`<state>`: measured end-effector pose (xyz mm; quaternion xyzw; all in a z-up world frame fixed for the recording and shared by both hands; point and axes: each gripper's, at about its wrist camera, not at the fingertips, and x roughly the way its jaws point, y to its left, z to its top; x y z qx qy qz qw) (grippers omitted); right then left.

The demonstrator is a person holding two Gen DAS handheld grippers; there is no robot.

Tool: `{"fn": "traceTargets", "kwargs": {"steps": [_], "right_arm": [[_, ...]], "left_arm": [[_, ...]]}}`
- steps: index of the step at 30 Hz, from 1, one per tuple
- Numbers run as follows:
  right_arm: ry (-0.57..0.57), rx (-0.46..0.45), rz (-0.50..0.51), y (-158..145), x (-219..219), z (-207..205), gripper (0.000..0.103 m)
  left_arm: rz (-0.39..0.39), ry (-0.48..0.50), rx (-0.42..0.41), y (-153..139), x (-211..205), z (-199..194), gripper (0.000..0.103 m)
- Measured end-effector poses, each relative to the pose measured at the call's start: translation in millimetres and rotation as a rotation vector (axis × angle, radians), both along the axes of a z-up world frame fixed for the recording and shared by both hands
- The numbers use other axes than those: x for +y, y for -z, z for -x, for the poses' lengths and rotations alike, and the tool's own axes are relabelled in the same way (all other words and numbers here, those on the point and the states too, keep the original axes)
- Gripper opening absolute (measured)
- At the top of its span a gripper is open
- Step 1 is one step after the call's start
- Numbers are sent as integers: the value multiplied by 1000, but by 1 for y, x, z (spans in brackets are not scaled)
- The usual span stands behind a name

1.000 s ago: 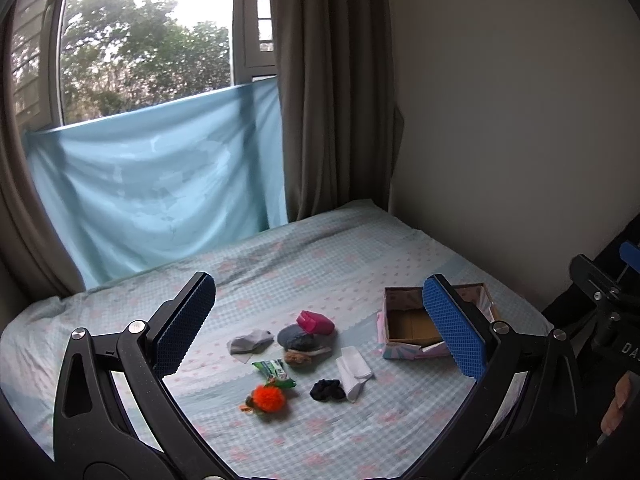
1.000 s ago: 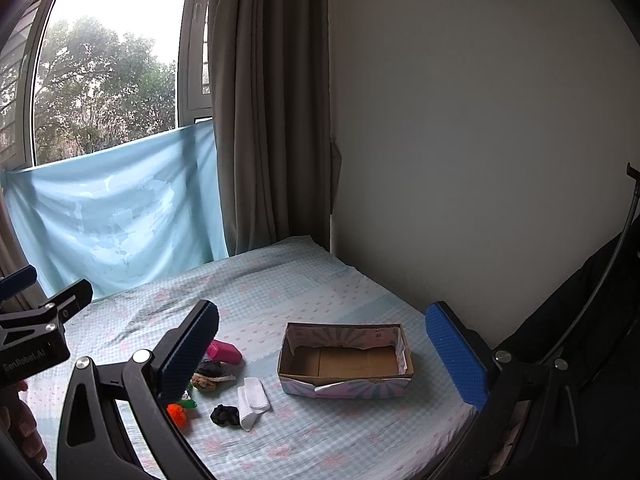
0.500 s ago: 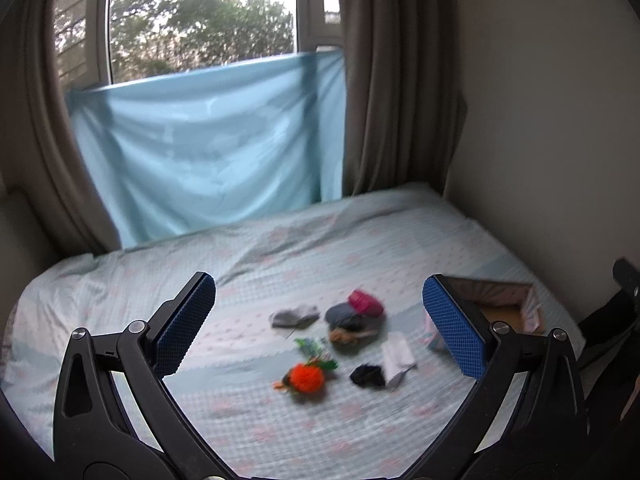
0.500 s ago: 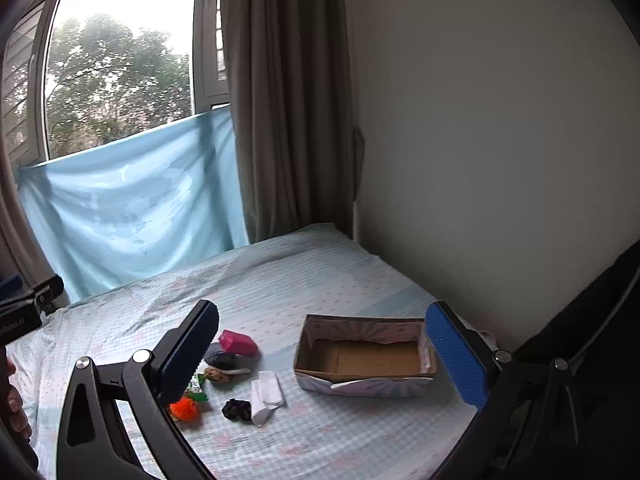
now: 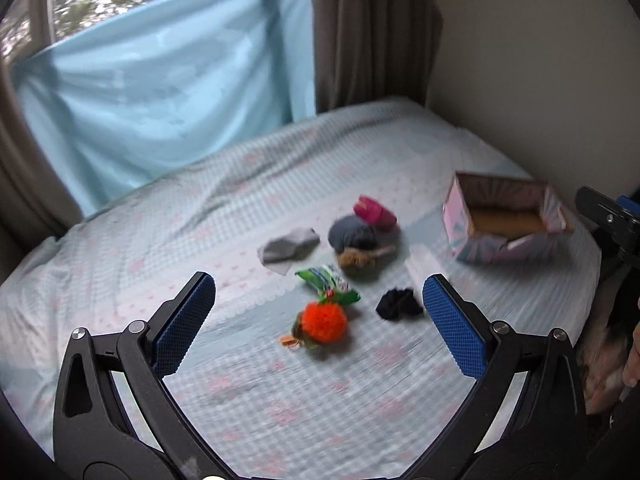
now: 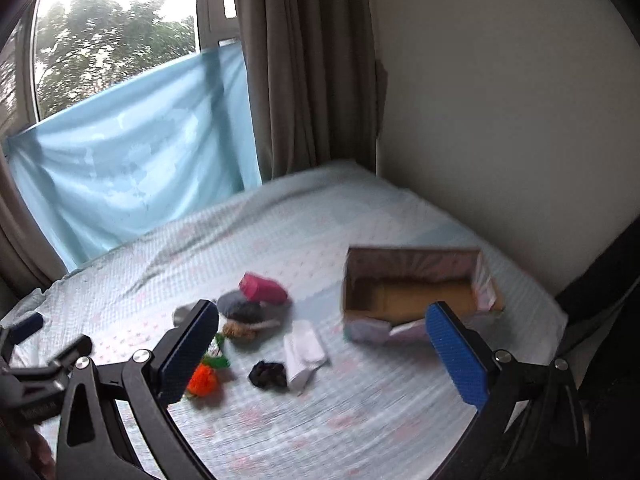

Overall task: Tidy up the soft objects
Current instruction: 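Grasp the orange pompom with the left tool while the right tool grasps the black scrunchie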

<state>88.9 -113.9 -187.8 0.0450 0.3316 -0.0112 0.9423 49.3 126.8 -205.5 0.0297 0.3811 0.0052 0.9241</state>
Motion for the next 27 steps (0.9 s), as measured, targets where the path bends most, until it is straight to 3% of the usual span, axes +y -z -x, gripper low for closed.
{"fn": "traceTargets", "kwargs": {"steps": [7, 12, 16, 20, 27], "right_arm": [[64, 67, -34, 90, 48, -17, 103], [96, 126, -94, 166, 76, -38, 103], [91, 141, -74, 217, 92, -49, 98], [74, 177, -93, 262, 96, -66, 93], [38, 236, -73, 297, 97, -95, 86]], "left_arm": [[37, 87, 22, 101, 22, -28, 103], [28, 133, 33, 171, 28, -44, 103], [-10, 168, 44, 220, 27, -55, 103], [-3, 193, 61, 256, 27, -62, 102], [-9, 212, 67, 282, 16, -81, 101]]}}
